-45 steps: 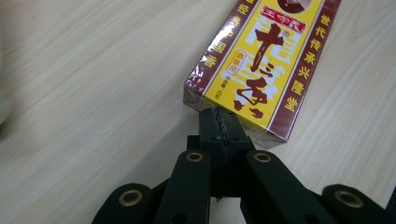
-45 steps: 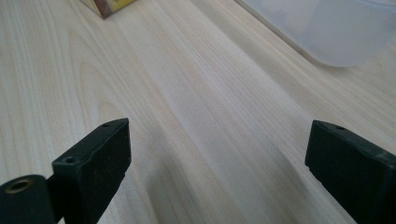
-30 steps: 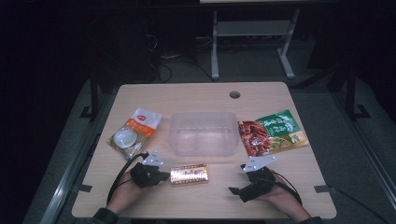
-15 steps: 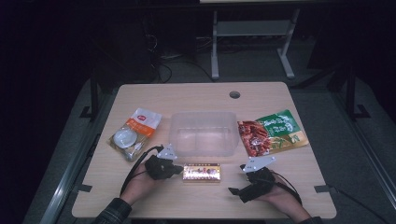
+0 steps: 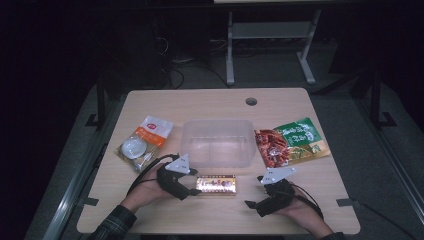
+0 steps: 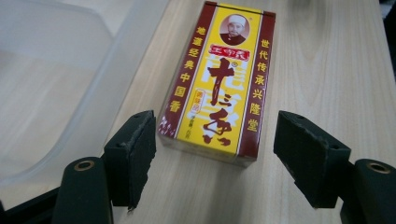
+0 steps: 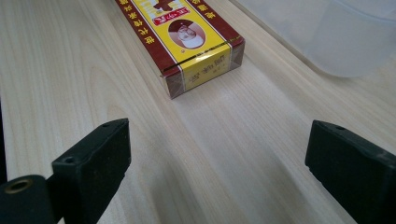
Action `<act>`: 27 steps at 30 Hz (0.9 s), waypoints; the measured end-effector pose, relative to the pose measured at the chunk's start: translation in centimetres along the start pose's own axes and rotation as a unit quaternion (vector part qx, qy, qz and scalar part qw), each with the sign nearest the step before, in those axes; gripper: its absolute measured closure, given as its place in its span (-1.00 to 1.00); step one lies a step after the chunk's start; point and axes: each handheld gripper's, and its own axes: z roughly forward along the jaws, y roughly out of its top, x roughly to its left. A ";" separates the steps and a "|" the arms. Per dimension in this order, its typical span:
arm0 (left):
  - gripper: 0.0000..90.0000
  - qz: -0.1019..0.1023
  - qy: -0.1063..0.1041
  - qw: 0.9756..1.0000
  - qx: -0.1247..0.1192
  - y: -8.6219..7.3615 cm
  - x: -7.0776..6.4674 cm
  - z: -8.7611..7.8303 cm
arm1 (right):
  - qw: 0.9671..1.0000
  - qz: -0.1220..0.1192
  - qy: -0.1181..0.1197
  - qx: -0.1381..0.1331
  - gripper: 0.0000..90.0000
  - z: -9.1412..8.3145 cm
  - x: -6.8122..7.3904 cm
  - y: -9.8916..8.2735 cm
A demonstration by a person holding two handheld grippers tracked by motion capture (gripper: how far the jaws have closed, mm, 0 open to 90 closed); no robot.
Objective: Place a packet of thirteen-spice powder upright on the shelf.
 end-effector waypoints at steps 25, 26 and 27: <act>-0.46 0.029 -0.029 0.999 0.025 0.2 0.8 3.1 | 1.000 -0.004 -0.001 -0.005 -0.86 -0.1 0.0 -0.1; -0.46 0.028 -0.029 0.999 0.025 0.1 0.7 3.2 | 1.000 -0.004 -0.001 -0.005 -0.86 -0.1 0.0 -0.1; -0.46 0.027 -0.030 0.999 0.025 0.1 0.7 3.2 | 1.000 -0.004 -0.001 -0.005 -0.86 -0.1 0.0 -0.1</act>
